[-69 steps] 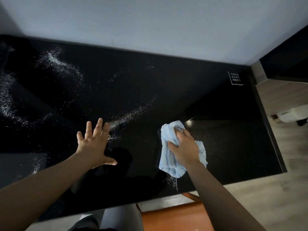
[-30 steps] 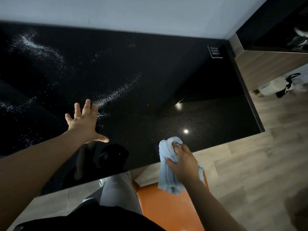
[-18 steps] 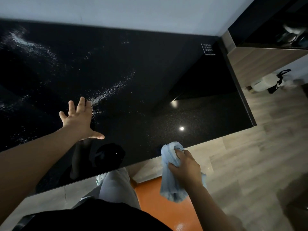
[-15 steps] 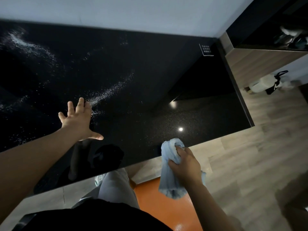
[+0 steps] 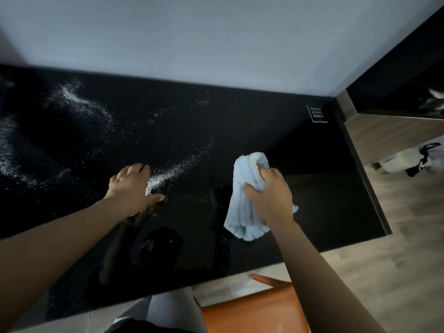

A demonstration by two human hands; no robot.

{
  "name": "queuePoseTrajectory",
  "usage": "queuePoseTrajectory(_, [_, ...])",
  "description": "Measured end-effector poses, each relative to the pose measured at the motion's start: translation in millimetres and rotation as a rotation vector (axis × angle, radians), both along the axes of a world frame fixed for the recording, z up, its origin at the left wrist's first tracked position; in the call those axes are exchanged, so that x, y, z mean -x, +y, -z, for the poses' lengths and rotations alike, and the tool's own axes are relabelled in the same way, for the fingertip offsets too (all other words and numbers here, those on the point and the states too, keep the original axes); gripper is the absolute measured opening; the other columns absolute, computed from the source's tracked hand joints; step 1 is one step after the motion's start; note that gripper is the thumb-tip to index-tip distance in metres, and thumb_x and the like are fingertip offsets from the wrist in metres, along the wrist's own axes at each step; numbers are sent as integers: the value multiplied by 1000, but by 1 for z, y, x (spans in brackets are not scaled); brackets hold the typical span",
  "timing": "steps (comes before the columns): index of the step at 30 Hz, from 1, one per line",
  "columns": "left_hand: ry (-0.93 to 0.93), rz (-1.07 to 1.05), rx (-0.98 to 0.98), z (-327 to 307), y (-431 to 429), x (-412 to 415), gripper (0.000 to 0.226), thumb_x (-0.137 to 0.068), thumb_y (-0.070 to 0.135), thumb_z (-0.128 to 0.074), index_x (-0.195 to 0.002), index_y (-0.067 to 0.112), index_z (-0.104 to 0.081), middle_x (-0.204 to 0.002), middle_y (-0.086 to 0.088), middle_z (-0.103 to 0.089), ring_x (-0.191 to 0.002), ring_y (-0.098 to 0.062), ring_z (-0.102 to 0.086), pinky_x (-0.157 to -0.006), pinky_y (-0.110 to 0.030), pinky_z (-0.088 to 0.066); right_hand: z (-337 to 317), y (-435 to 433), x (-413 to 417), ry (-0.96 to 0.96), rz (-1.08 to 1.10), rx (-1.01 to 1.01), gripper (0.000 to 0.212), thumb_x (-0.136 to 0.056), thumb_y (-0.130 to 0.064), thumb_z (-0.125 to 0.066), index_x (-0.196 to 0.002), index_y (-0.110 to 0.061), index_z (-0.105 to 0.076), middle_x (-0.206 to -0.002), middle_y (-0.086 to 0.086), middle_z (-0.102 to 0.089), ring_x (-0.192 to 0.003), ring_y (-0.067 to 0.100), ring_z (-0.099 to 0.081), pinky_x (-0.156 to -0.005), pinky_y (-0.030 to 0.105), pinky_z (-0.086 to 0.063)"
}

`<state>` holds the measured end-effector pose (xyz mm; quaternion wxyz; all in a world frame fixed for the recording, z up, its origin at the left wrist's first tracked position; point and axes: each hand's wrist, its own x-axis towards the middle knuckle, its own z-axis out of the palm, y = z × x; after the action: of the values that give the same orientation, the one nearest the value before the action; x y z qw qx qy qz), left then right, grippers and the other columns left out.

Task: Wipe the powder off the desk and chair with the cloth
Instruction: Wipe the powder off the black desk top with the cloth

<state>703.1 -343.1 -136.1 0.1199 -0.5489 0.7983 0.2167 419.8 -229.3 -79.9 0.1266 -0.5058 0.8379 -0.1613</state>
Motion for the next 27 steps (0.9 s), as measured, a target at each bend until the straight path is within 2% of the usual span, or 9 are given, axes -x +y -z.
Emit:
queuePoseTrajectory(5, [-27,-66,-51,2,-35,9,96,-82,67,-53,-152,16,-14,-159,-6,-10,-147,-30,-8,-117,-48,-22,-2,-90,12,-39,-59,18,39,-80,-37,-64,-116,-24,-58,-103,-8,-51,-86,8,-51,-72,26,-39])
queuePoseTrajectory(15, [-94,-123,-53,25,-96,17,99,-82,71,-47,-153,21,-1,-160,-6,11,-146,-35,8,-117,-54,-14,15,-260,32,-6,-204,15,24,-80,-32,-65,-97,-16,-58,-97,-2,-51,-81,16,-51,-66,29,-38])
queuePoseTrajectory(20, [-125,-166,-38,42,-108,23,114,-72,84,-41,-151,24,15,-156,-6,26,-145,-35,18,-116,-58,-7,33,-319,33,43,-273,-16,24,-81,-31,-65,-98,-15,-59,-98,0,-51,-79,17,-50,-64,28,-36])
queuePoseTrajectory(25, [-130,-177,-41,55,-108,23,118,-68,87,-40,-149,25,20,-153,-5,35,-142,-35,27,-115,-59,0,57,-359,28,63,-303,-76,22,-82,-32,-64,-93,-16,-54,-97,-1,-52,-82,19,-52,-63,29,-35])
queuePoseTrajectory(27, [-147,-168,-37,56,-108,23,118,-68,88,-37,-149,25,22,-152,-6,36,-141,-36,28,-114,-60,0,69,-368,26,65,-302,-102,27,-83,-33,-63,-101,-14,-57,-99,0,-55,-89,23,-56,-65,31,-39])
